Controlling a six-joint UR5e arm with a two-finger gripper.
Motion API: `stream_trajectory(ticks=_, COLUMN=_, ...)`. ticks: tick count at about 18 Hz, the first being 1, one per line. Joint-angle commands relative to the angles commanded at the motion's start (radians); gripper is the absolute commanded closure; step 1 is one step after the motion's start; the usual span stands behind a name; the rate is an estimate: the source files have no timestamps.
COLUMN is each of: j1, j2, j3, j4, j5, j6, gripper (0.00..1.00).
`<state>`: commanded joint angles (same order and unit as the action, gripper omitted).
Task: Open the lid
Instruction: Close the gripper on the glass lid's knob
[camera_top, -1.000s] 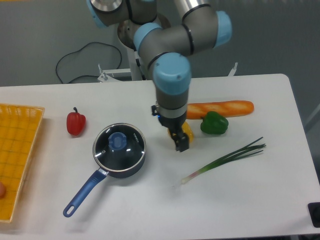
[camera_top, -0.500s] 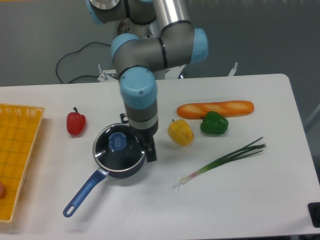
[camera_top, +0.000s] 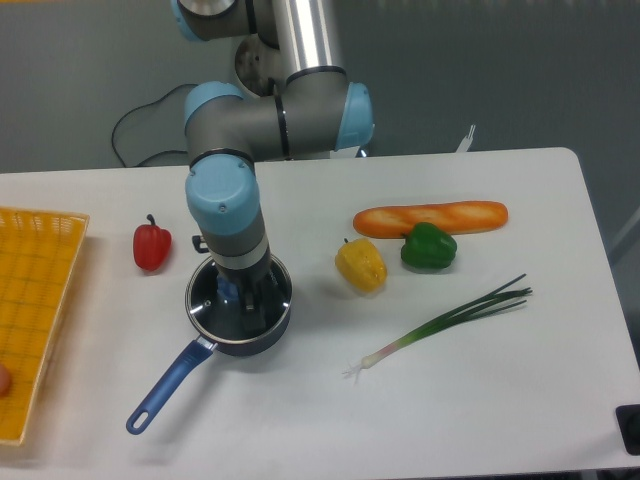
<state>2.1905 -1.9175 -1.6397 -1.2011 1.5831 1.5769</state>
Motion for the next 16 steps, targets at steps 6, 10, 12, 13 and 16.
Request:
stream_trajectory(ticks=6, j1=-0.020, j2=-0.002, j3=-0.003, j4=-0.002, j5=0.034, j6=-0.012, gripper=0.00)
stream_trajectory(ticks=10, j1=-0.029, j2=-0.003, j3=-0.014, j4=0.000, j5=0.040, j6=-0.018, gripper=0.00)
stream_trajectory(ticks=12, j1=-0.034, j2=0.000, j3=-0.017, j4=0.000, j5=0.057, j6=-0.032, gripper=0.00)
stream_trajectory(ticks=13, j1=-0.035, j2=0.002, j3=-0.017, j4=0.002, j5=0.057, j6=-0.038, gripper=0.03)
stream_trajectory(ticks=16, j1=-0.040, j2=0.000, j3=-0.017, j4=0.002, j5=0.057, j6=-0.057, gripper=0.07)
